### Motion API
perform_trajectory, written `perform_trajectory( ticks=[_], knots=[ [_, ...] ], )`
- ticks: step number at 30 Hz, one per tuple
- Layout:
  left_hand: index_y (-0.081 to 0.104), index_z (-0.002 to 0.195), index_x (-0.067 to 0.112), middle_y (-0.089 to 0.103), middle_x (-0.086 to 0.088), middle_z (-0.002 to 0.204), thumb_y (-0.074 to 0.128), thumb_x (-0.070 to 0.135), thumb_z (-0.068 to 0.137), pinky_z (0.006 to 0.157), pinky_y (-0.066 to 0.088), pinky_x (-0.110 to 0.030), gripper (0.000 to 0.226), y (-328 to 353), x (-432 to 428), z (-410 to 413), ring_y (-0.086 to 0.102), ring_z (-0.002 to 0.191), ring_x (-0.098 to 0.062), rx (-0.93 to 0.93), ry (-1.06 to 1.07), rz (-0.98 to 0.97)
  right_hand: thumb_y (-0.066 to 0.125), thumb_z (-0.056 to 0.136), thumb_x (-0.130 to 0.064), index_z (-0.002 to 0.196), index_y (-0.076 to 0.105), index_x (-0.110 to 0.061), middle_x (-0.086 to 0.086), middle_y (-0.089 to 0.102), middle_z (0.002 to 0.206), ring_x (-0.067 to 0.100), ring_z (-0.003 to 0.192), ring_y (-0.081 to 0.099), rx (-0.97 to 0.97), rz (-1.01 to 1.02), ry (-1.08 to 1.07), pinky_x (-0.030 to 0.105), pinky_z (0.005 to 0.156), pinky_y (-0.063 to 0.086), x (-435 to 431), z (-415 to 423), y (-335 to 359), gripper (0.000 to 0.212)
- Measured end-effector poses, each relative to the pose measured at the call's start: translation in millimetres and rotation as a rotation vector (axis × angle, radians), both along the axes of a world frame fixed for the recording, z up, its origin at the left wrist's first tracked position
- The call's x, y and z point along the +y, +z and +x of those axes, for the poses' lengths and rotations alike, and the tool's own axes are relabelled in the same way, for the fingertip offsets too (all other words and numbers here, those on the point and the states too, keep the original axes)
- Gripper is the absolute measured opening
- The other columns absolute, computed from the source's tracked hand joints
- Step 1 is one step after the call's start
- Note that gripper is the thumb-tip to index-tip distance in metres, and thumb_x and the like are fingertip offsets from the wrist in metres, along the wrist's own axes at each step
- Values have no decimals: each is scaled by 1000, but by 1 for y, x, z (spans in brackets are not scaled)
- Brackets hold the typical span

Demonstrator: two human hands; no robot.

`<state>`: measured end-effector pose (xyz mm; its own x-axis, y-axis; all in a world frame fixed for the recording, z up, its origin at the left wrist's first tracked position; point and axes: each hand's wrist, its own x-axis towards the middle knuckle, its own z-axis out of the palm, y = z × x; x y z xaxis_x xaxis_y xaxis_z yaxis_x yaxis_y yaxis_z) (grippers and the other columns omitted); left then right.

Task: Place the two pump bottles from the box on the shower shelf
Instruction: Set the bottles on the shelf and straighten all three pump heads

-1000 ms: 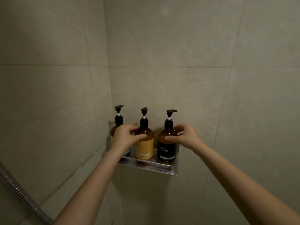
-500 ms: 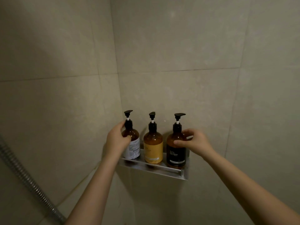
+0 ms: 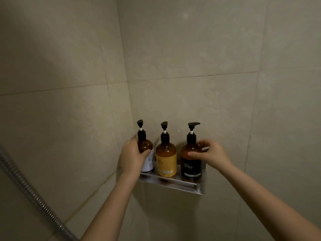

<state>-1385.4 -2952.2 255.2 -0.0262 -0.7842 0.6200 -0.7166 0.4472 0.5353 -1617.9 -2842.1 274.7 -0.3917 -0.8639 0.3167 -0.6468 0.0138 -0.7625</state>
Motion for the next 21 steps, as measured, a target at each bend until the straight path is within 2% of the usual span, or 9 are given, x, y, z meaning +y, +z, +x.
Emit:
perform_trajectory(
  ticks=[3,6,9,11,13,14,17,19,21],
  knots=[
    [63,107,17,63,-8,98,70,38,72,71,51,-32,42,6,0,1,61,90,-23,-27,13,46,81,66,-37,121,59,-11,7,64,117,22,101,61,10,3,1,30,78,51,-1,0,2,64],
    [62,114,13,65,-11,106,65,18,75,61,41,-20,40,13,-8,6,61,93,-22,70,-114,139,82,66,-37,121,59,-10,8,63,117,22,102,61,6,4,12,35,83,53,-1,-1,2,65],
    [53,129,14,63,-9,123,61,2,74,79,39,-23,57,17,-16,13,57,113,-24,136,-244,276,83,65,-35,120,58,-10,9,62,118,23,104,60,-9,12,16,35,84,53,-2,-2,2,66],
    [49,133,16,61,-8,126,63,0,72,84,37,-23,64,16,-17,17,55,117,-22,116,-250,268,83,64,-35,120,58,-10,9,62,119,23,104,60,-17,23,19,34,83,52,-3,-3,3,66],
    [49,133,15,61,-5,126,69,6,71,86,39,-21,65,12,-15,19,56,115,-18,109,-227,236,84,63,-35,120,58,-10,9,62,118,23,103,60,-16,27,19,33,81,51,-3,-4,4,67],
    [52,130,15,64,-4,121,72,11,70,83,41,-19,64,11,-13,20,58,107,-14,94,-205,207,84,63,-35,120,58,-10,9,62,118,23,103,60,-10,28,17,33,81,51,-3,-5,3,67],
    [65,107,17,63,2,88,74,23,67,56,36,-12,42,13,-9,19,57,80,-10,-26,-167,139,84,63,-37,121,58,-10,8,63,118,23,103,61,2,23,13,32,80,51,-2,-5,2,69],
    [68,93,13,63,-1,80,72,26,69,55,39,-16,27,21,-11,18,62,79,-17,-56,-185,191,84,63,-37,121,58,-10,9,63,118,23,103,61,2,17,12,34,82,52,-2,-4,2,69],
    [68,97,10,69,-8,91,70,20,72,63,45,-25,27,28,-16,17,65,91,-24,-21,-198,272,83,63,-37,121,58,-9,9,63,118,23,102,61,3,13,13,35,82,53,-2,-4,2,69]
  ],
)
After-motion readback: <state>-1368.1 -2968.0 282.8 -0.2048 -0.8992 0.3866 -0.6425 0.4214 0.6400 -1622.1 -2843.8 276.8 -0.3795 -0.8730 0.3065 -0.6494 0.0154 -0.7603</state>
